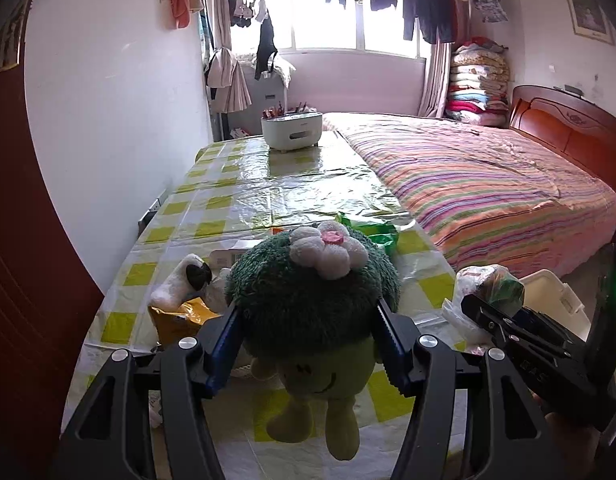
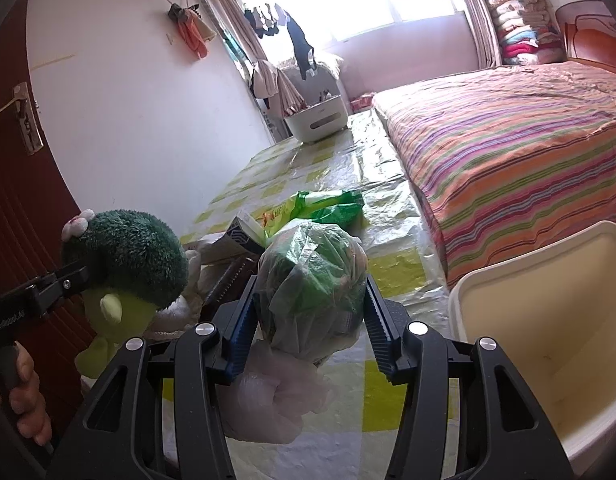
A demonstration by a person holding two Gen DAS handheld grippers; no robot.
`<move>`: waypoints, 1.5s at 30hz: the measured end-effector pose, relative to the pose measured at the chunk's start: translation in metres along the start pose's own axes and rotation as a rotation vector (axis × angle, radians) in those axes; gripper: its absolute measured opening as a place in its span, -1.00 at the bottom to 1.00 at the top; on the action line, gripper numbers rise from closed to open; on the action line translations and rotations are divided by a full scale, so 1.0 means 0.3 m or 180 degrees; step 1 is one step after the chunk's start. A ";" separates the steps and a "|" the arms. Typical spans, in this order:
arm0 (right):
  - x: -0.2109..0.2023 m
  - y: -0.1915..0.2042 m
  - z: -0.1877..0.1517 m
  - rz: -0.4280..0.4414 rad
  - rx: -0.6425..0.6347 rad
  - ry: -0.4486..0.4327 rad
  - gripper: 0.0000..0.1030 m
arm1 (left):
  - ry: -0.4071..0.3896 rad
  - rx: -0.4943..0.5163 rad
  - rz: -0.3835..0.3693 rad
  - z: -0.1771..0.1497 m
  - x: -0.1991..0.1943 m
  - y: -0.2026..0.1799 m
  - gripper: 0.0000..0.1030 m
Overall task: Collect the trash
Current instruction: 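Carry the broccoli toy with the left tool over the cream bin and release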
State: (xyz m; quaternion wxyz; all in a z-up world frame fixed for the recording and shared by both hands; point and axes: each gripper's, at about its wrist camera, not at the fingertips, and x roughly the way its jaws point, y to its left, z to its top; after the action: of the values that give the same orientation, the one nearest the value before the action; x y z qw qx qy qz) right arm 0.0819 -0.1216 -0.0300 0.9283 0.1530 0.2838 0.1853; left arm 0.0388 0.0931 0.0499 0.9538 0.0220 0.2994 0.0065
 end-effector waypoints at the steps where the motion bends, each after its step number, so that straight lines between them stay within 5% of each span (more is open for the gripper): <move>1: -0.009 -0.004 0.001 -0.0018 0.0007 -0.0027 -0.05 | -0.0005 0.0006 -0.0013 0.001 -0.004 -0.007 0.13; 8: -0.089 -0.068 -0.001 -0.0231 0.0113 -0.0234 -0.05 | -0.0017 0.0120 -0.0152 -0.001 -0.031 -0.076 0.13; 19: -0.234 -0.243 -0.018 -0.0970 0.0436 -0.0576 0.05 | 0.0008 0.0305 -0.0433 -0.006 -0.056 -0.214 0.14; 23: -0.267 -0.307 -0.028 -0.1015 0.0644 -0.0628 0.42 | 0.0007 0.0366 -0.0529 -0.005 -0.065 -0.262 0.14; 38: -0.480 -0.425 -0.053 -0.1027 0.1261 -0.1543 0.50 | 0.0169 0.0590 -0.0823 -0.002 -0.027 -0.459 0.16; 45: -0.536 -0.496 -0.081 -0.1038 0.1541 -0.1713 0.51 | 0.0282 0.0740 -0.1027 0.008 0.020 -0.598 0.17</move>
State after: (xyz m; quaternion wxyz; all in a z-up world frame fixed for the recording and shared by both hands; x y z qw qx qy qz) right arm -0.0178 -0.3182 -0.0315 0.9238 0.3635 0.0864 -0.0835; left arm 0.0448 -0.0860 0.0402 0.9195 0.0834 0.3395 -0.1800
